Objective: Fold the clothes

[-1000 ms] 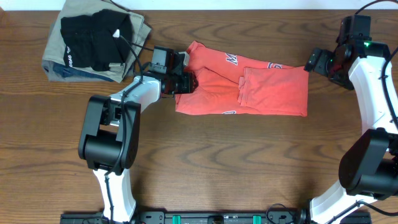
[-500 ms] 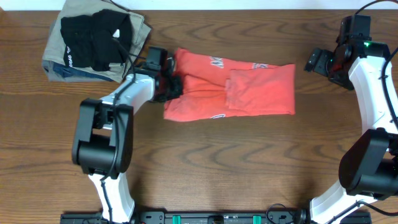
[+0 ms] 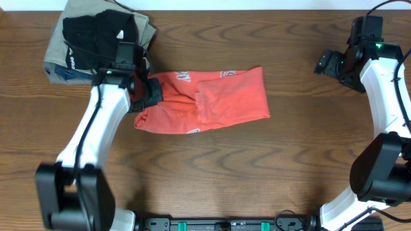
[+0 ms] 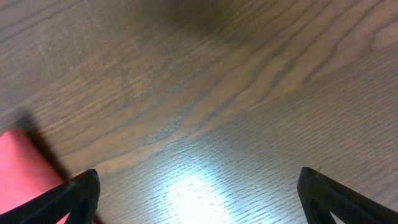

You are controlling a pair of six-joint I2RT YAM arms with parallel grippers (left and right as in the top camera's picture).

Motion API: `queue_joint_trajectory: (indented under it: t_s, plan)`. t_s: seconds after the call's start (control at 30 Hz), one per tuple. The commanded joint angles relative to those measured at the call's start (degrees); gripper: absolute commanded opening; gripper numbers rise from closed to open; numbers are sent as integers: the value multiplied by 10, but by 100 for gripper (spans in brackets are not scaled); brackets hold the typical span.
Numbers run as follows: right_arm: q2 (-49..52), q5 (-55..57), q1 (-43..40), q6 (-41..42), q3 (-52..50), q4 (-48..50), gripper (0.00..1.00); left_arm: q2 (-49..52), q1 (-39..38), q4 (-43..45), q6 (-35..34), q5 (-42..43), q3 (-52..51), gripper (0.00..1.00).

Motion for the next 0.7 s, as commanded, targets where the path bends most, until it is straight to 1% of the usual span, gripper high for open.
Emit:
queue_joint_trajectory:
  t_s: [0.0, 0.1, 0.23, 0.33, 0.47, 0.67]
  plan:
    - [1, 6, -2, 8, -2, -1, 99, -38, -1, -32, 31, -12, 25, 6]
    - [1, 6, -2, 8, -2, -1, 99, -60, -10, -60, 36, -12, 43, 6]
    - [1, 6, -2, 8, -2, -1, 99, -64, -30, -76, 37, -12, 63, 6]
    - [1, 6, -2, 8, -2, -1, 99, -62, -40, -77, 36, -12, 62, 6]
    - [1, 6, -2, 8, -2, -1, 99, -52, -38, -102, 26, -12, 52, 6]
    - [1, 6, -2, 8, -2, -1, 99, -28, -38, -133, 13, -62, 25, 6]
